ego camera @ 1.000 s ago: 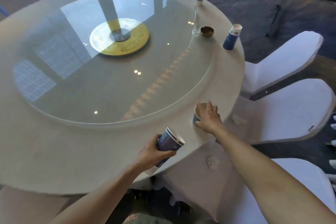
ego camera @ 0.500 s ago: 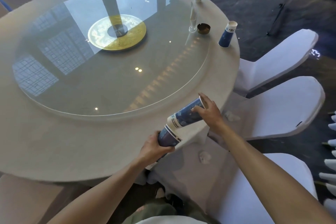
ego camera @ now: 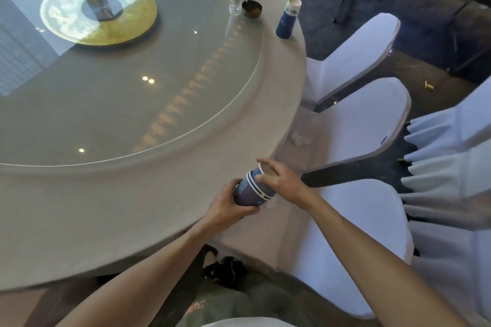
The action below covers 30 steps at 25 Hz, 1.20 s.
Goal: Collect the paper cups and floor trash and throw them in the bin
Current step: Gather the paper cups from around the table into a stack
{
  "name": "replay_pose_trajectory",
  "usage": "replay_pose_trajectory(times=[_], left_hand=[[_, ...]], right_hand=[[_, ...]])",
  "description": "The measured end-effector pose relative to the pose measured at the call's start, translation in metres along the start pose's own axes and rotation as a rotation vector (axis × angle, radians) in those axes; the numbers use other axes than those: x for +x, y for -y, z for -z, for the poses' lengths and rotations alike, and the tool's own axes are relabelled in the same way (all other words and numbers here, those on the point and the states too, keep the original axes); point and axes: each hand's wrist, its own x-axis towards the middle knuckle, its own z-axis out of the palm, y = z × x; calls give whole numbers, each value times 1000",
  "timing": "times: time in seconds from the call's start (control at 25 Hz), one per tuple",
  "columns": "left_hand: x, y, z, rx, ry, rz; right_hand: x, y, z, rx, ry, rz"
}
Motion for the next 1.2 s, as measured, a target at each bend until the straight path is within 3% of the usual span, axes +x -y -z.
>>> replay_pose_trajectory(times=[0.2,0.4,0.52,0.64,0.8,0.88,1.2], left_hand=[[-6,14,-21,30,-2,-17],[-5,35,-44,111,3,58],[1,54,-64,11,5,140],[15,75,-83,-34,-47,186],[55,116,-115,-116,-206,216],[76,144,-135,-168,-274,230],[111,232,-186,-190,-251,332]], right_hand=[[-14,-24,-30,120,-2,-94],[-9,-54,-29,125,166,-208],[11,-82,-17,151,111,-243],[49,-134,-6,-62,2,-284],[112,-213,-14,-687,191,-185],[141,-253,-33,-858,242,-112],[190,-372,-120,-878,246,-145]])
